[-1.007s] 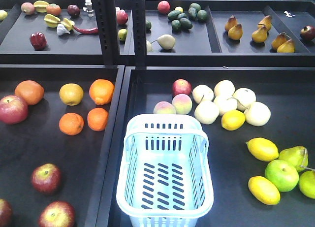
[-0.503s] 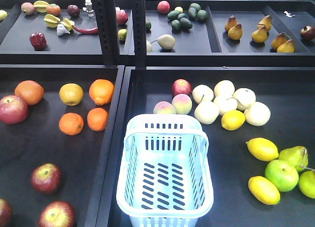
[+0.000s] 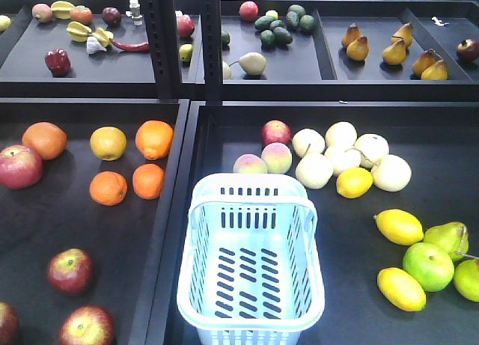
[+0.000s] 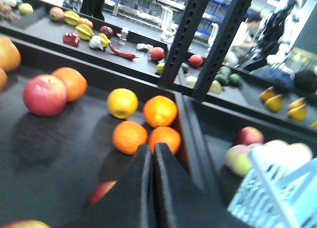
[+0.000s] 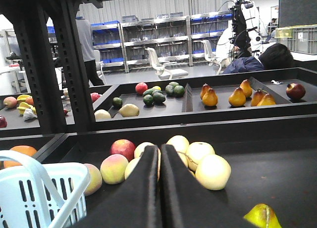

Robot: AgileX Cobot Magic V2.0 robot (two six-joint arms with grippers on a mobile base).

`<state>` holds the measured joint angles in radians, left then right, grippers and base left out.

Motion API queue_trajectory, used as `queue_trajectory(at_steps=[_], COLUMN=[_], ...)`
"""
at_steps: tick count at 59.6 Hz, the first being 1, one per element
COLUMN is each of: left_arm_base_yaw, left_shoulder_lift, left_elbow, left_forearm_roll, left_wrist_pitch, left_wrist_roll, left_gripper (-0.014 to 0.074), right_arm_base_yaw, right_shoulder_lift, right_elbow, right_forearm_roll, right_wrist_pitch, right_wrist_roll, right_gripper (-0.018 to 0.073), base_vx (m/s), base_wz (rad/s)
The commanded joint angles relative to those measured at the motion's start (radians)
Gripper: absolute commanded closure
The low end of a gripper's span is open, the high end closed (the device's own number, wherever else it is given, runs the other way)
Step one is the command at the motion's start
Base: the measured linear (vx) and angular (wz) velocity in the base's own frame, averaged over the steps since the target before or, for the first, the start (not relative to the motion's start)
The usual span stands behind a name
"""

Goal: Pick three apples into basket with both arms

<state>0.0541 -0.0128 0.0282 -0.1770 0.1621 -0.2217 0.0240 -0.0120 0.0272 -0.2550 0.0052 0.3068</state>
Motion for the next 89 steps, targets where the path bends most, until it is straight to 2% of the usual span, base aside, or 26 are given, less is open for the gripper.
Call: queue_trajectory(at_steps=[1,7,10,15,25,43,63,73,77,82,85,89], left_arm_base_yaw=[-0.006,-0.006,-0.006,-0.006,-0.006,-0.006,-0.006,-0.007,-0.007,-0.007,-0.007,-0.007], left_shoulder_lift=[-0.013,-0.013,-0.013,-0.013,-0.013,-0.001,0.191,0.373,0.457,0.551,0.61,0.69], left_elbow=[-0.025,-0.025,-0.025,-0.028,-0.064,-0.327,-0.624,-0.789,-0.861,-0.935,-0.979,-1.027], left_forearm_roll=[-0.138,-0.256,-0.282,-0.283,-0.284,-0.28,-0.281,-0.292,-0.356,-0.494,-0.619,-0.837], left_wrist_pitch=[-0.092,-0.131,-0.168,-0.233,-0.281,-0.264,-0.162,-0.002,0.075,0.165,0.234,0.336], left_wrist_roll=[-0.006,-0.005,-0.005,-0.005,-0.006,-0.004,-0.001,0.044,0.107,0.274,0.413,0.622], left_gripper=[0.0603,0.0603,0.0603,0.0603,0.0603,0.0603,0.0603,0.0603,0.0603,0.0603,0.0603,0.0603], right_arm_base_yaw=[-0.004,-0.004,-0.004,-0.004,-0.004,-0.004,-0.004,-0.004,-0.004,-0.004,-0.004,-0.004], right_shoulder_lift=[-0.011,-0.011,-0.011,-0.011,-0.011,-0.011,-0.011,-0.011,-0.011,-0.011,-0.011,-0.011], right_elbow=[0.014,0.014,0.014,0.014,0.014,0.014,0.014,0.014,0.014,0.014,0.014,0.014], right_forearm_roll=[-0.002,-0.002,-0.002,-0.002,-0.002,-0.002,-0.002,-0.002,-0.002,-0.002,-0.002,-0.002], right_wrist_pitch=[-0.07,-0.07,-0.07,-0.07,-0.07,-0.07,-0.07,-0.07,-0.07,-0.07,-0.07,-0.07], right_wrist_roll=[-0.005,-0.005,-0.005,-0.005,-0.005,-0.005,-0.005,-0.005,-0.005,-0.005,-0.005,-0.005], right_gripper=[0.0564,0.0564,0.0564,0.0564,0.0564,0.0564,0.0564,0.0564,0.0564,0.0564,0.0564,0.0564], base_vx=[0.0,0.0,0.0,0.0,0.0,0.0,0.0,0.0,0.0,0.0,0.0,0.0], base_wz=[0.0,0.0,0.0,0.0,0.0,0.0,0.0,0.0,0.0,0.0,0.0,0.0])
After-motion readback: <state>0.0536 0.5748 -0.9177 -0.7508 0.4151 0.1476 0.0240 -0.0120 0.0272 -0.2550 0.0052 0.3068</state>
